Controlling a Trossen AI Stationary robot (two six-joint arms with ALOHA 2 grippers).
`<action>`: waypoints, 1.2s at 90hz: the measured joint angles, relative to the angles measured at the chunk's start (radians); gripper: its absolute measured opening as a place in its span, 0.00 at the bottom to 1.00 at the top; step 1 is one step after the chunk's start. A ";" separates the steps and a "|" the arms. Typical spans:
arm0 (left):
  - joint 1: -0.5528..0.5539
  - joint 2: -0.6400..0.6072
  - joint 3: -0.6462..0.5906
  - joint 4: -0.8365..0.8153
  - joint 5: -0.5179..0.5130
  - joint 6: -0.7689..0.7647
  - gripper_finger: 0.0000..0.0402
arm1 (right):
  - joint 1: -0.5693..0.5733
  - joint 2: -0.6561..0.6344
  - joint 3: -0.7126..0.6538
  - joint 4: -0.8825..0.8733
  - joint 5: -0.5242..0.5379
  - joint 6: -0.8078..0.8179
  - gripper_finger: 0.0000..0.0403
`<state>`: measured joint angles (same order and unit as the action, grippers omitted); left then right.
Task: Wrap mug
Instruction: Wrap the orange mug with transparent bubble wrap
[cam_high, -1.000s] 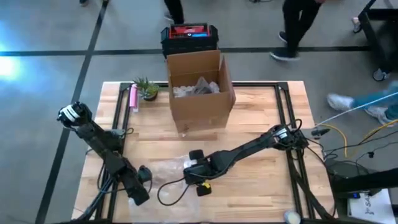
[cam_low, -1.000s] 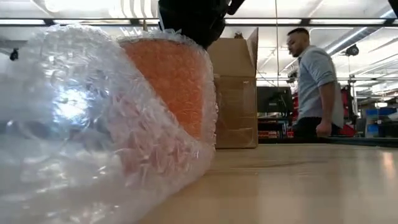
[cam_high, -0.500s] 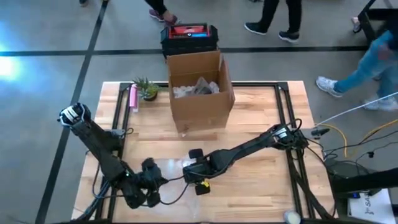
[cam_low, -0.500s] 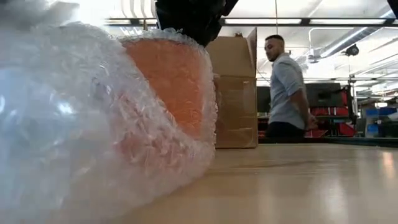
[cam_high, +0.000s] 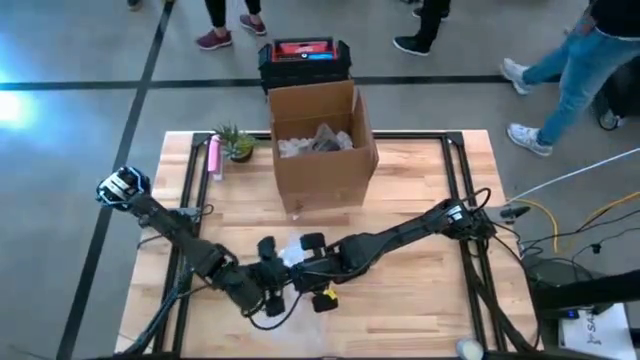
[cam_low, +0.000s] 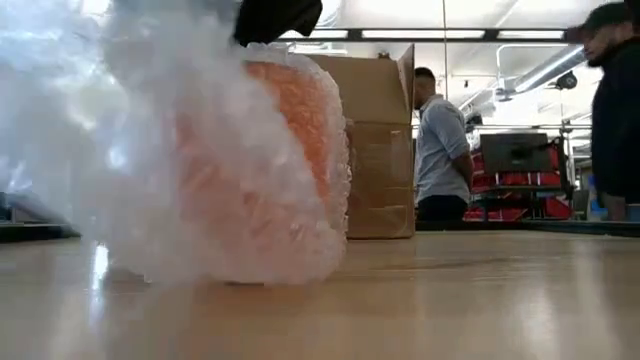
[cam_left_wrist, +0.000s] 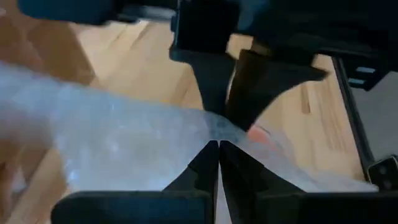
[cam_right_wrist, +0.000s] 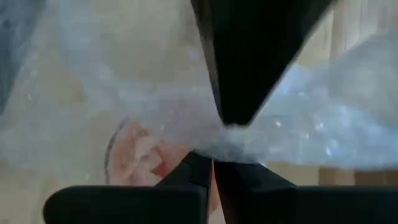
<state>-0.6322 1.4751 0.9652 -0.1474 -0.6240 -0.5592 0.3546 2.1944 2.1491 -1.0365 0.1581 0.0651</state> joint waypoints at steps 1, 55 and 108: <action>0.005 0.002 -0.004 0.011 0.010 0.003 0.00 | 0.001 0.000 0.005 -0.014 0.000 0.002 0.00; 0.078 0.119 -0.077 0.218 0.140 0.054 0.00 | 0.077 -0.018 -0.100 0.107 0.070 -0.010 0.00; 0.078 -0.098 -0.076 0.077 0.267 0.078 0.07 | 0.044 -0.017 -0.289 0.272 0.078 0.001 0.00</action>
<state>-0.5546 1.3772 0.8893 -0.0704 -0.3572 -0.4812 0.3985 2.1773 1.8605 -0.7648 0.2359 0.0662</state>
